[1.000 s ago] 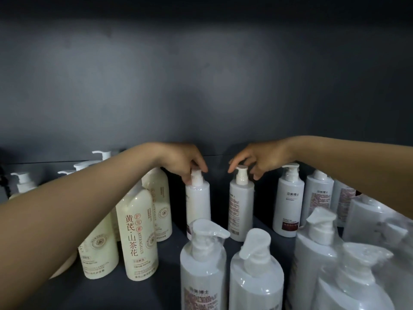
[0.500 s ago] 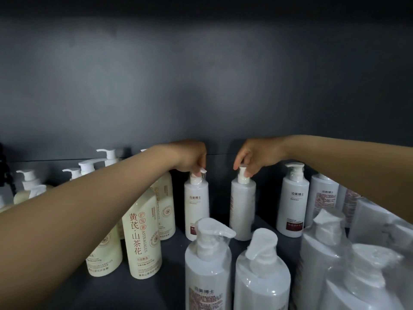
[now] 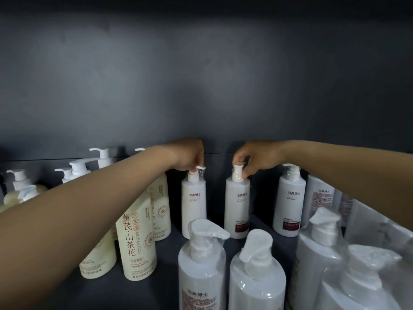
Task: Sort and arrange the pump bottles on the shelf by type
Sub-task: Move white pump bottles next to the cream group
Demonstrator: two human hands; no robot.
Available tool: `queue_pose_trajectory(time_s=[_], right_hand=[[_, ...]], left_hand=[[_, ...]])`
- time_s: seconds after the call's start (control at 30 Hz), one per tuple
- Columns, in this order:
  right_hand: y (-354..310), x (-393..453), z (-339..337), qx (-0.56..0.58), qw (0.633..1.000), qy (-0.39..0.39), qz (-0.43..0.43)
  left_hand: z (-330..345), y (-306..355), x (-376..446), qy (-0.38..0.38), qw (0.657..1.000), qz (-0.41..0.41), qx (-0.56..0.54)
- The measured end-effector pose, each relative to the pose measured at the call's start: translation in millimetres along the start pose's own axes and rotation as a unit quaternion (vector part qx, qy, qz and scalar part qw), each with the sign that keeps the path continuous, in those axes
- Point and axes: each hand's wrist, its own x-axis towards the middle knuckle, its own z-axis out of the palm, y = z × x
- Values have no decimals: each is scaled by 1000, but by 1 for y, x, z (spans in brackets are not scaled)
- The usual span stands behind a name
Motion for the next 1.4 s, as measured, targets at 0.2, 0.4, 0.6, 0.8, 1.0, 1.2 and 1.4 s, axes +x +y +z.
queue_pose_trajectory(time_s=[0.2,0.4,0.6,0.8,1.0,1.2,1.4], right_hand=[[1,4,7,87,995,-20,40],[2,7,8,100,994,-18,49],[0,2,7,40,998,-8,39],[-29,-37,-12,-47,998,32,-5],[-70,-121,-8,63,997,11,-43],[-96,-188,7,119,992,-8,-42],[-114,-207,33,85,996,-28,-21]], left_hand=[[2,-3,3,15,1000,0,0],[4,-6,4,24,1000,2,-9],[2,-6,-7,11,1000,9,-7],[-11,1,-40,16,998,26,-56],[-30,17,-107,-8,946,65,-318],[-24,31,-160,-80,919,91,-376],[-6,47,-190,-42,923,85,-372]])
